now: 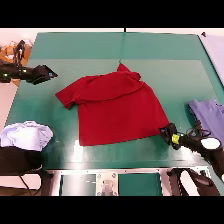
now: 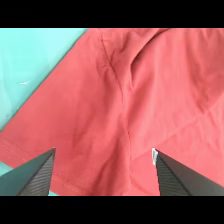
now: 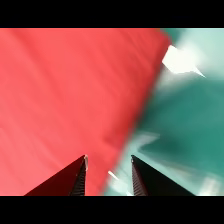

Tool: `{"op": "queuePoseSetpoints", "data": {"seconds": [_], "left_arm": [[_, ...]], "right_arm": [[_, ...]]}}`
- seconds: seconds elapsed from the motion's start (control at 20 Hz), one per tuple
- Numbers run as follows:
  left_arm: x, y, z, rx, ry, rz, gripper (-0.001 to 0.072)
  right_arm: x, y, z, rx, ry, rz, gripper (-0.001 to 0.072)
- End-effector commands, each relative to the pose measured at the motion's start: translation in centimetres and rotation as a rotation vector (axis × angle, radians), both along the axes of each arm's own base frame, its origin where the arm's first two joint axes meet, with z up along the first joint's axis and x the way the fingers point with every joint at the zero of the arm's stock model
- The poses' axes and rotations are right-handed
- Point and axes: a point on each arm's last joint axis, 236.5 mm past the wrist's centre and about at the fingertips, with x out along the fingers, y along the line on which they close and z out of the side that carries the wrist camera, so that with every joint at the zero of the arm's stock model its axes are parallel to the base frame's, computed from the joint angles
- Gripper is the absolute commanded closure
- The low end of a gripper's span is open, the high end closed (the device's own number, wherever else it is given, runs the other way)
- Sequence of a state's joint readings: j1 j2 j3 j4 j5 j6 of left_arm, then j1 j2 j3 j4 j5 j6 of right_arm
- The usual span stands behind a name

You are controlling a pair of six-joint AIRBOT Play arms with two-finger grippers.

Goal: Fold the shirts.

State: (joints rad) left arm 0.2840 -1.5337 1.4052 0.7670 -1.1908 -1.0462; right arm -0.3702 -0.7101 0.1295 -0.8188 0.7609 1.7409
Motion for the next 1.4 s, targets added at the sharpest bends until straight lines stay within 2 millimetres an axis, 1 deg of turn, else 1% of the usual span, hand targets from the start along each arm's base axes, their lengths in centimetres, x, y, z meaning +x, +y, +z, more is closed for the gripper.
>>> {"op": "queuePoseSetpoints", "data": {"seconds": [0.0,0.05,0.1,0.15,0.25,0.35,0.4,0.45,0.5,0.55,0.6,0.65,0.7,0.75,0.8,0.85,0.95,1.0,1.05,1.15,1.25,1.3,1.35], "left_arm": [[0.1,0.3,-0.1,0.017,-0.002,0.002,0.0005],[0.0,0.4,-0.2,0.025,0.002,-0.001,0.0005],[-0.2,0.5,-0.4,0.033,0.009,-0.006,0.0004],[-0.4,0.6,-0.6,0.043,0.014,-0.01,0.0005],[-0.9,0.7,-1.0,0.055,0.032,-0.026,0.0005],[-1.9,0.0,-1.4,0.041,0.069,-0.056,0.0005],[-2.4,-0.3,-2.1,0.042,0.09,-0.067,0.0005],[-2.7,-0.6,-3.1,0.056,0.107,-0.072,0.0005],[-2.9,-1.0,-4.6,0.074,0.121,-0.063,0.0005],[-2.8,-1.3,-6.1,0.084,0.138,-0.037,0.0004],[-2.4,-1.6,-7.5,0.092,0.14,-0.008,0.0004],[-1.7,-1.7,-8.5,0.094,0.142,0.026,0.0005],[-0.8,-1.5,-9.5,0.096,0.139,0.056,0.0005],[0.1,-0.9,-10.4,0.1,0.133,0.101,0.0005],[0.9,-0.4,-11.3,0.101,0.128,0.136,0.0005],[1.7,0.1,-12.0,0.103,0.123,0.171,0.0004],[3.1,0.5,-12.8,0.081,0.103,0.225,0.0005],[3.5,0.0,-13.2,0.045,0.106,0.237,0.0005],[3.7,-0.9,-13.8,0.009,0.116,0.224,0.0005],[3.3,-3.5,-15.3,-0.049,0.153,0.154,0.0005],[2.3,-7.5,-16.0,-0.095,0.198,0.017,0.0006],[1.8,-9.2,-15.9,-0.107,0.208,-0.045,0.0007],[1.3,-10.7,-15.7,-0.118,0.219,-0.092,0.0054]], "right_arm": [[4.2,-2.2,-1.4,-0.041,-0.044,-0.021,0.0472],[5.8,-2.4,-1.2,-0.045,-0.054,0.032,0.0651],[7.9,-2.6,-0.6,-0.046,-0.07,0.1,0.0693],[10.3,-2.7,0.4,-0.034,-0.09,0.147,0.0694],[15.9,-3.2,2.8,0.001,-0.126,0.249,0.0695],[21.4,-3.9,4.0,0.029,-0.129,0.343,0.0695],[24.2,-4.5,4.4,0.011,-0.134,0.382,0.0695],[27.0,-5.5,4.9,-0.028,-0.144,0.398,0.0695],[29.5,-6.4,5.8,-0.068,-0.159,0.399,0.0695],[32.1,-7.3,7.2,-0.121,-0.199,0.406,0.0695],[34.2,-7.8,8.8,-0.157,-0.241,0.407,0.0695],[35.8,-7.8,10.5,-0.176,-0.283,0.414,0.0694],[36.5,-7.7,11.8,-0.178,-0.303,0.431,0.0689],[36.4,-7.3,12.4,-0.167,-0.299,0.442,0.0478],[35.8,-7.0,12.2,-0.152,-0.28,0.461,0.0253],[34.9,-7.1,11.7,-0.139,-0.246,0.481,0.0253],[32.4,-8.1,10.4,-0.133,-0.152,0.529,0.0448],[31.3,-8.5,10.2,-0.121,-0.123,0.55,0.0459],[30.4,-8.9,10.2,-0.101,-0.097,0.56,0.0459],[28.7,-8.8,10.6,-0.079,-0.06,0.597,0.0463],[27.3,-8.1,11.5,-0.075,-0.051,0.631,0.0661],[26.4,-7.6,11.7,-0.068,-0.042,0.635,0.0697],[25.0,-7.2,11.7,-0.059,-0.021,0.637,0.0694]]}}
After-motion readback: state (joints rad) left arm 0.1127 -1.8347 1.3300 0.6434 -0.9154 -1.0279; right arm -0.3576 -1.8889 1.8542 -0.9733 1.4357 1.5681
